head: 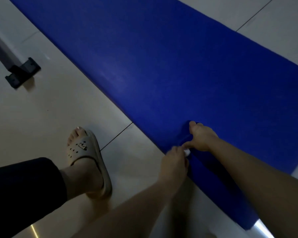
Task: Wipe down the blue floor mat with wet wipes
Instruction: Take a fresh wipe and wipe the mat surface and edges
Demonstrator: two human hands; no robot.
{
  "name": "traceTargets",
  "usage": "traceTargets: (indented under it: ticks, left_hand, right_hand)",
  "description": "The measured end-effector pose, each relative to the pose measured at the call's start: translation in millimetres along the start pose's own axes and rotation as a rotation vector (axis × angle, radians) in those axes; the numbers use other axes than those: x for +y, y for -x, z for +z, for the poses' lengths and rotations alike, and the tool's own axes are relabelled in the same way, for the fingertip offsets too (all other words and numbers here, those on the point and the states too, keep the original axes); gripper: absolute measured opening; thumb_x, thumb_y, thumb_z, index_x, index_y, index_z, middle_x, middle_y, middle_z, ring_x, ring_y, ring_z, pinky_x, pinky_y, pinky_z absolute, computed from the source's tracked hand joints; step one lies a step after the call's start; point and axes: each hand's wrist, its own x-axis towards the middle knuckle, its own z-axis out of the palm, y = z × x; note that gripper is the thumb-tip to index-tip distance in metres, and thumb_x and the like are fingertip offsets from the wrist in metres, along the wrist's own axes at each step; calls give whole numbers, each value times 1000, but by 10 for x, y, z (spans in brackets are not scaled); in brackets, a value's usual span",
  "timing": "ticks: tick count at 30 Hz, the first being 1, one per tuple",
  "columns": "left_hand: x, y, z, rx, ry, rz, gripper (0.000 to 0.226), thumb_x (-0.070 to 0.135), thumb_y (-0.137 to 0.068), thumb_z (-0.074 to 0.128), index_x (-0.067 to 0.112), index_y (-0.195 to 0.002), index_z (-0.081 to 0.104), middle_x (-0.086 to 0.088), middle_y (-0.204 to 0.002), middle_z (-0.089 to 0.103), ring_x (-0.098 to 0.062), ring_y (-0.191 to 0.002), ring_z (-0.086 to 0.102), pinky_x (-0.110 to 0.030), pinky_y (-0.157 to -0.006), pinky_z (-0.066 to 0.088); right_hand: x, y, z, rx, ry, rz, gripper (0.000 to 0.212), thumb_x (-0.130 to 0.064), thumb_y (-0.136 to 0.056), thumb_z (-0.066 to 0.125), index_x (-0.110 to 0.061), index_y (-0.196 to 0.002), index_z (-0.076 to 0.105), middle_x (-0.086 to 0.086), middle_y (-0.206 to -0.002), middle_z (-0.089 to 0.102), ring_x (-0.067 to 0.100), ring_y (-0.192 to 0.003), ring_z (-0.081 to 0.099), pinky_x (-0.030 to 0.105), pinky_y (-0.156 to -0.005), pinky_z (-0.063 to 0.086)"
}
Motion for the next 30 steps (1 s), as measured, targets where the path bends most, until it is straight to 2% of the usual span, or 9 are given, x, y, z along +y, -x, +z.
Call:
traceTargets:
  ticks: [2, 4, 8, 11, 14, 19, 22, 26, 30]
  left_hand:
    - [45, 174, 86, -116, -45, 124, 10, 27, -101, 52, 17, -99, 52, -3, -97, 57, -18, -80, 54, -31, -71, 42]
    - [26, 243, 34, -117, -35, 63, 15, 34, -98, 57, 22, -99, 50, 2, -97, 56, -14, -78, 53, -29, -69, 45]
    - [89, 126, -290, 67, 473, -518, 22, 38, -97, 65, 26, -105, 47, 7, -93, 61, 2, -71, 64, -18, -57, 50]
    - [157, -3, -274, 222, 838, -875, 44, 34, -88, 79, 15, -113, 48, 4, -91, 69, -4, -65, 69, -22, -62, 55]
    - [222, -105, -203, 140, 1005, -1056, 57, 35, -71, 90, 7, -108, 58, -1, -93, 70, -20, -84, 71, -32, -76, 60]
    - [143, -208, -236, 133, 1096, -1045, 42, 9, -74, 88, 3, -109, 67, -10, -103, 73, -26, -90, 71, -35, -85, 60]
    - [131, -319, -411, 256, 1108, -982, 54, 18, -59, 96, 12, -104, 67, -2, -88, 74, -17, -77, 71, -32, -83, 61]
    - [-219, -778, -992, 347, 1098, -805, 80, 39, -31, 102, 11, -101, 76, 0, -88, 79, -18, -78, 76, -35, -82, 63]
    - [-727, -1115, -1410, 369, 1052, -734, 73, 35, -50, 102, 0, -107, 73, -6, -102, 76, -20, -86, 74, -39, -84, 62]
  right_hand:
    - [25, 35, 26, 19, -37, -11, 83, -56, -77, 80, -12, -134, 38, 10, -128, 48, 27, -107, 55, 40, -85, 52]
    - [54, 97, 58, 40, -83, -41, 60, -50, -82, 78, -17, -119, 43, 7, -125, 49, 22, -99, 54, 36, -79, 49]
    - [161, 306, 83, 95, -88, 23, 47, -47, -88, 72, -18, -114, 47, 5, -119, 55, 20, -92, 56, 37, -77, 53]
    - [378, 518, 188, -17, 46, 298, 83, -64, -84, 68, -11, -140, 38, 12, -135, 53, 28, -109, 59, 41, -84, 54]
    - [595, 728, 304, -201, 47, 462, 132, -79, -69, 70, -6, -159, 6, 17, -157, 35, 34, -135, 47, 46, -105, 47]
    - [481, 914, 267, -256, 184, 340, 145, -82, -64, 72, -2, -159, -4, 22, -162, 19, 37, -145, 33, 47, -114, 40]
    - [402, 895, 112, -208, 150, 246, 142, -88, -62, 66, -5, -159, 3, 19, -161, 24, 35, -143, 36, 47, -112, 41]
    - [85, 741, -74, 148, 48, 87, 106, -91, -65, 58, -14, -136, 39, 9, -128, 51, 26, -101, 60, 46, -81, 56]
    - [-85, 567, -62, 202, 92, 159, 100, -92, -67, 56, -15, -129, 39, 7, -120, 51, 22, -87, 57, 35, -59, 48]
